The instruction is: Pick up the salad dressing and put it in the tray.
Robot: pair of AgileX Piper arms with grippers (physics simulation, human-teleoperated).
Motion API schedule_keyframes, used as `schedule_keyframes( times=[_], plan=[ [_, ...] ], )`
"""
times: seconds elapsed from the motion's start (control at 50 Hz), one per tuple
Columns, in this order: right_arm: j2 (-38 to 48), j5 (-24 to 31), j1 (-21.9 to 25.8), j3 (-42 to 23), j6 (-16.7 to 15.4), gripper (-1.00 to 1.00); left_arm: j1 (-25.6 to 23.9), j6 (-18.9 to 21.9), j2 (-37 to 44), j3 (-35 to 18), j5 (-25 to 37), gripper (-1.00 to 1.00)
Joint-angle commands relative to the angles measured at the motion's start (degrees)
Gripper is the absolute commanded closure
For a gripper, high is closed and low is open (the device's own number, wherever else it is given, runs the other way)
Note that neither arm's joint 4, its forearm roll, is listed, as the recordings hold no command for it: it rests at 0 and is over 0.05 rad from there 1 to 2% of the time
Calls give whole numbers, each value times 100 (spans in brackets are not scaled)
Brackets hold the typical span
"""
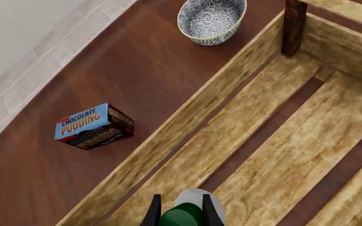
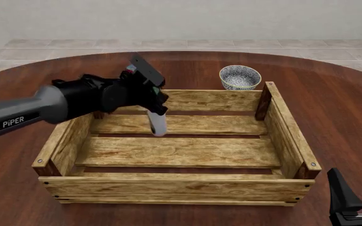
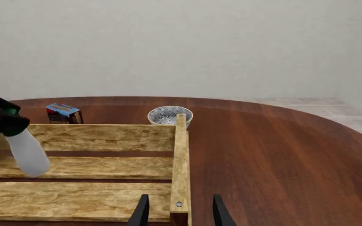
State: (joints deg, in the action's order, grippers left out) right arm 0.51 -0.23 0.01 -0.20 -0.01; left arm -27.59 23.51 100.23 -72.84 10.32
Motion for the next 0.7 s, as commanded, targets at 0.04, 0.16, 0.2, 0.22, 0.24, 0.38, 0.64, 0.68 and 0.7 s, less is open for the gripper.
schedule_keyframes(
  times=[0.04,0.16,0.2,0.22,0.24,0.38,0.64,0.68,0.7],
  plan=[
    [-1,0,0,0,0,-100,-159,-11,233,74,-257,100],
    [0,0,1,0,1,-100,-171,-19,388,105,-360,100],
    [-2,0,0,0,-1,-100,-154,2,438,106,-399,100],
    [0,0,0,0,1,-100,-161,-8,464,94,-389,100],
    [-1,0,-1,0,0,-100,-155,8,482,107,-420,100],
    [-1,0,1,0,0,-100,-161,37,615,160,-545,100],
    [-1,0,-1,0,1,-100,-207,17,949,191,-737,100],
    [0,0,-1,0,0,-100,-198,20,1038,179,-771,100],
    [0,0,-1,0,0,-100,-185,44,1077,190,-806,100]
  ],
)
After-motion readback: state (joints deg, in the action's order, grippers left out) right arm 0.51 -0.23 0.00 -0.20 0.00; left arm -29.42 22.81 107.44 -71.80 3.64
